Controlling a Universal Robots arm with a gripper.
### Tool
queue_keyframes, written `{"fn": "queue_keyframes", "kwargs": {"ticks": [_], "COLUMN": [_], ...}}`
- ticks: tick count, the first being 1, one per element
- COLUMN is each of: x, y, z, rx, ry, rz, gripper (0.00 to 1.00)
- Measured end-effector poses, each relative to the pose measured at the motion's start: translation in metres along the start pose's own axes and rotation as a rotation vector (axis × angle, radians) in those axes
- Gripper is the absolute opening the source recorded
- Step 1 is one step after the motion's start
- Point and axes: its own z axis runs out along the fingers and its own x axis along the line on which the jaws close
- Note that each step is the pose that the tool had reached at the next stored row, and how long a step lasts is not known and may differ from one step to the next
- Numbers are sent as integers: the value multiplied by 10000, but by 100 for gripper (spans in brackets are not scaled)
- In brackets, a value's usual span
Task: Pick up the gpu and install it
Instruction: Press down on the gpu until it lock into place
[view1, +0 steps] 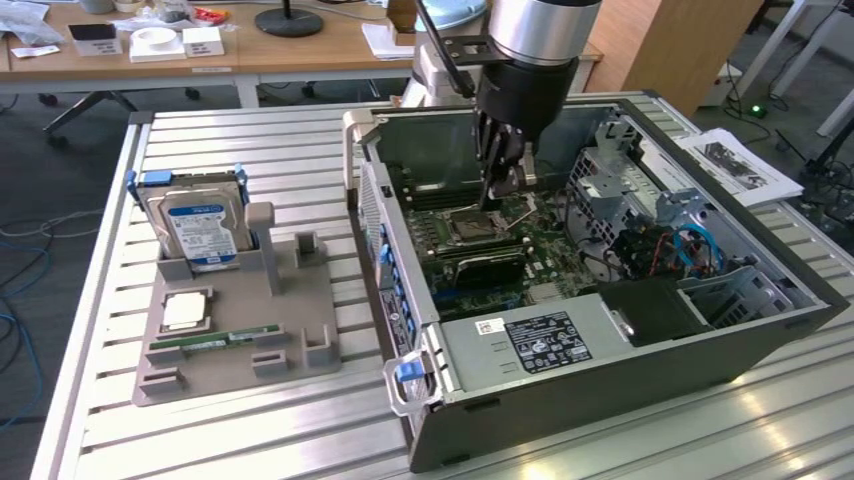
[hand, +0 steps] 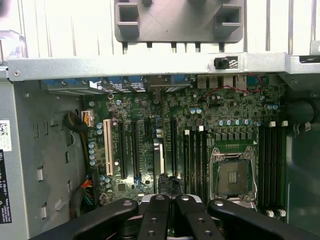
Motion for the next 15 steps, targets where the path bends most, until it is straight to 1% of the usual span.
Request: {"fn": "queue_keyframes", "kwargs": {"ticks": [3, 6, 15], "x": [-56, -84, -93], "y": [4, 6, 10], "z": [7, 22, 173], "rx": [1, 1, 0], "ry": [-2, -1, -1], "rz": [0, 0, 0], "gripper": [11, 11, 11]}}
